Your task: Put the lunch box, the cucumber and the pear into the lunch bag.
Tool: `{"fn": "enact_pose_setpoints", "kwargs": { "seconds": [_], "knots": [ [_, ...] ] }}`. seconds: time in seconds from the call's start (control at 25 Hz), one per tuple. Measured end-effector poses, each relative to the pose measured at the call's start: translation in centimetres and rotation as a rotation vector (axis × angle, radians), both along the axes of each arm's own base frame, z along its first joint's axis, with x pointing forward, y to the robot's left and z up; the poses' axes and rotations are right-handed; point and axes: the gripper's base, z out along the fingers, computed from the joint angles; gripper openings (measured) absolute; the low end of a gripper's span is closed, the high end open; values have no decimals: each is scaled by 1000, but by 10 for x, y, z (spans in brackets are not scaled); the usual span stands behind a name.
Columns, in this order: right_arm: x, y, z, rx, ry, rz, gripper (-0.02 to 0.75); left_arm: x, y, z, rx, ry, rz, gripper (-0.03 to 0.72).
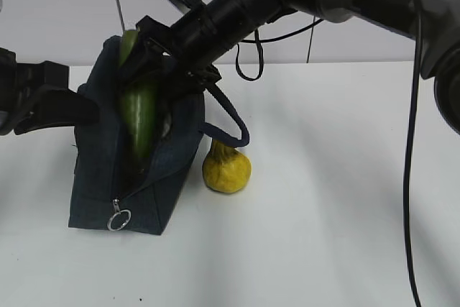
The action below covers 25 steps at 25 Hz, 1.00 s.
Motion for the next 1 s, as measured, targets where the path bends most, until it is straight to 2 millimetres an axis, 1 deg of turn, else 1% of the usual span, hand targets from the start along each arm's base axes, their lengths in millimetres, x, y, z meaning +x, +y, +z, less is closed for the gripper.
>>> {"fn": "enact_pose_setpoints", "kwargs": {
  "seconds": [0.08, 0.24, 0.36, 0.4, 0.48, 0.64, 0.76, 0.84, 0.92, 1.0],
  "knots": [
    [0, 0, 1, 2, -7, 1, 598, 0, 0, 0, 0, 1, -1, -15],
    [0, -1, 4, -9, -26, 4, 604, 0, 0, 0, -1, 2, -4, -15],
    [2, -10, 21, -59, -110, -1, 587, 0, 0, 0, 0, 2, -4, -15],
    [2, -13, 30, -82, -152, -3, 576, 0, 0, 0, 0, 2, -4, -15],
    [2, -27, 48, -164, -249, -18, 554, 0, 0, 0, 0, 2, -4, -15],
    [-5, -56, 89, -377, -429, -70, 516, 0, 0, 0, 0, 2, -4, -15],
    [-15, -75, 119, -507, -532, -120, 498, 0, 0, 0, 0, 2, -4, -15],
    [-24, -84, 139, -548, -585, -152, 481, 0, 0, 0, 0, 2, -4, -15],
    [-34, -91, 154, -565, -613, -173, 460, 0, 0, 0, 0, 2, -4, -15],
    [-48, -97, 164, -570, -617, -177, 448, 0, 0, 0, 0, 2, -4, -15]
  ]
}}
